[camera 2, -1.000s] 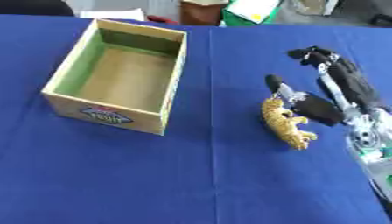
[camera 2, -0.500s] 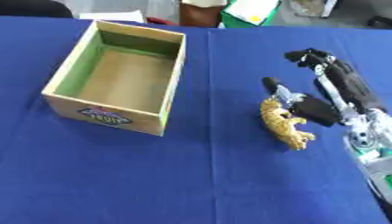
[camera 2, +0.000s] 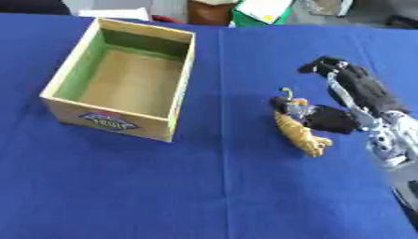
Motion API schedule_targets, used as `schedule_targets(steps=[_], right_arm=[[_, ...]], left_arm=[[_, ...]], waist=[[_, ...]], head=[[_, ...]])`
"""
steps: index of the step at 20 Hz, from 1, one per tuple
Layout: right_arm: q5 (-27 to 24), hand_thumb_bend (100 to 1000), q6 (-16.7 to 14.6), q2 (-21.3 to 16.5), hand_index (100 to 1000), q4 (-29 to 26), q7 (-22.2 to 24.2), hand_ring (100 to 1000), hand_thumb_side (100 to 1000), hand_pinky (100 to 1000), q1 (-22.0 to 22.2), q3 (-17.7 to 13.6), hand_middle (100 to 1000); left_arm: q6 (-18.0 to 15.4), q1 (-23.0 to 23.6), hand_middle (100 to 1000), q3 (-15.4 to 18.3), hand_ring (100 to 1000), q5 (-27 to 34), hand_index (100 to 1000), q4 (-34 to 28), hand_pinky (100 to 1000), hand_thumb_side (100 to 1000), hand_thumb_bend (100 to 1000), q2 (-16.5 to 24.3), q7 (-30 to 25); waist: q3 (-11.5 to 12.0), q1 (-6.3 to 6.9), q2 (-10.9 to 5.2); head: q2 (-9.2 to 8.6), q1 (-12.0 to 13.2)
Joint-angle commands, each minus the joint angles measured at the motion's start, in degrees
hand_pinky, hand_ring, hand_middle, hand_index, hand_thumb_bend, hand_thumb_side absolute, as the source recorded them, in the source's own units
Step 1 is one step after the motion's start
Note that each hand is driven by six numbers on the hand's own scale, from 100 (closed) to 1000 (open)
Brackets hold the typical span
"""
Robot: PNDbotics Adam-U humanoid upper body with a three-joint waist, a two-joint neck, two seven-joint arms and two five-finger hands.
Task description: Pick up objects on the table and place them in the box.
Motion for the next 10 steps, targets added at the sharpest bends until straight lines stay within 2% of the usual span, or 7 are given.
schedule_targets(steps=[1, 4, 6, 8, 10], right_arm=[[6.3, 690, 1.0, -1.9, 815, -0.8, 2.3, 761, 1000, 842, 0.1, 1.2, 727], [10.7, 713, 3.3, -2.3, 799, -0.8, 3.6, 750, 993, 838, 0.5, 2.5, 701], [13.1, 689, 4.9, -2.6, 792, -0.8, 4.4, 759, 939, 836, 0.7, 3.2, 693], [15.0, 660, 6.3, -2.7, 789, -0.8, 5.5, 764, 897, 836, 0.8, 4.0, 692], [16.4, 581, 7.8, -2.6, 786, -0.8, 6.7, 770, 873, 834, 0.9, 4.6, 688]], left_arm=[[0.1, -0.5, 545, 0.5, 511, -0.4, 731, -1.0, 554, 631, 100, 1.1, 0.0], [0.1, -0.6, 546, 0.4, 510, -0.4, 731, -1.0, 554, 630, 100, 1.2, -0.1], [0.1, -0.6, 546, 0.4, 510, -0.4, 730, -1.0, 554, 630, 100, 1.2, -0.1], [0.2, -0.6, 546, 0.4, 510, -0.4, 730, -1.0, 554, 630, 100, 1.2, -0.2], [0.2, -0.7, 546, 0.4, 510, -0.4, 730, -1.0, 554, 629, 100, 1.2, -0.3]], waist=[[0.0, 0.02, -0.83], [0.1, -0.13, -0.77], [0.1, -0.26, -0.72], [0.1, -0.39, -0.66], [0.0, -0.49, -0.56]], head=[[0.26, -0.2], [0.35, 0.0], [0.29, 0.1], [0.16, 0.2], [-0.01, 0.2]])
